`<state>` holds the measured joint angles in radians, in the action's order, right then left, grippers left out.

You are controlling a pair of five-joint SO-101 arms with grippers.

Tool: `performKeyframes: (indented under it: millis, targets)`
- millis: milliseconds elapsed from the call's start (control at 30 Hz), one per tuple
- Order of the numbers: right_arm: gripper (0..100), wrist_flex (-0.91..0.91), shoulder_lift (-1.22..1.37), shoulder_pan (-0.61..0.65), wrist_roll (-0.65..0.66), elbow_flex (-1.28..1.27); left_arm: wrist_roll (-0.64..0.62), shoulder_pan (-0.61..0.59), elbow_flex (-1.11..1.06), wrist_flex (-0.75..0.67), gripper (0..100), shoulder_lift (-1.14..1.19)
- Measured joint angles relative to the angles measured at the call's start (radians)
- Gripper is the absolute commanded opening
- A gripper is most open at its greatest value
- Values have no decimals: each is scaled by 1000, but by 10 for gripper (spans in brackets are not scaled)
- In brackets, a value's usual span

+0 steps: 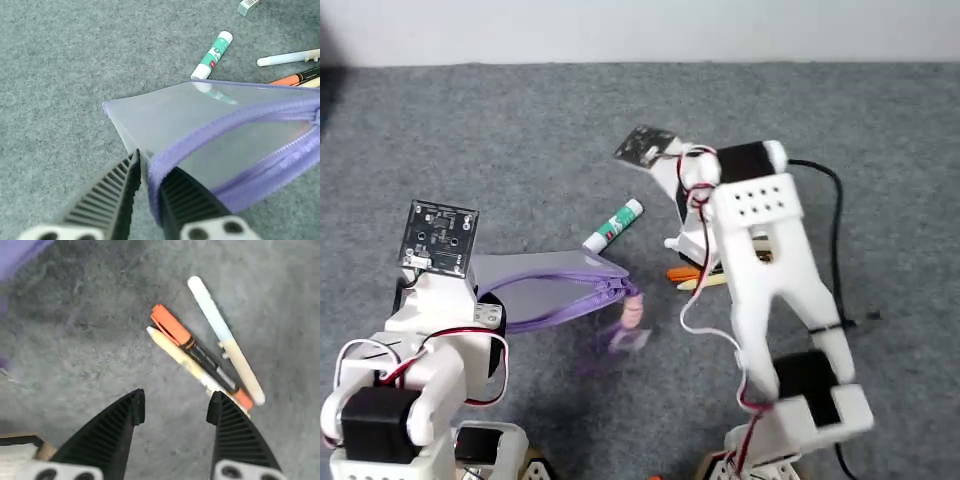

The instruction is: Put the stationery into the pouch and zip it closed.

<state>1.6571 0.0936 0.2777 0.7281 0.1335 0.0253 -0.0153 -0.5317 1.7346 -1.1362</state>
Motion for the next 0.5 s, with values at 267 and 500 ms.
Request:
performKeyframes:
  millis: [267,500]
  targets:
    - [209,-201,212,-8,206,0,0,0,0,0,13,0]
    - [209,-368,319,-8,259,0,0,0,-29,0,13,0]
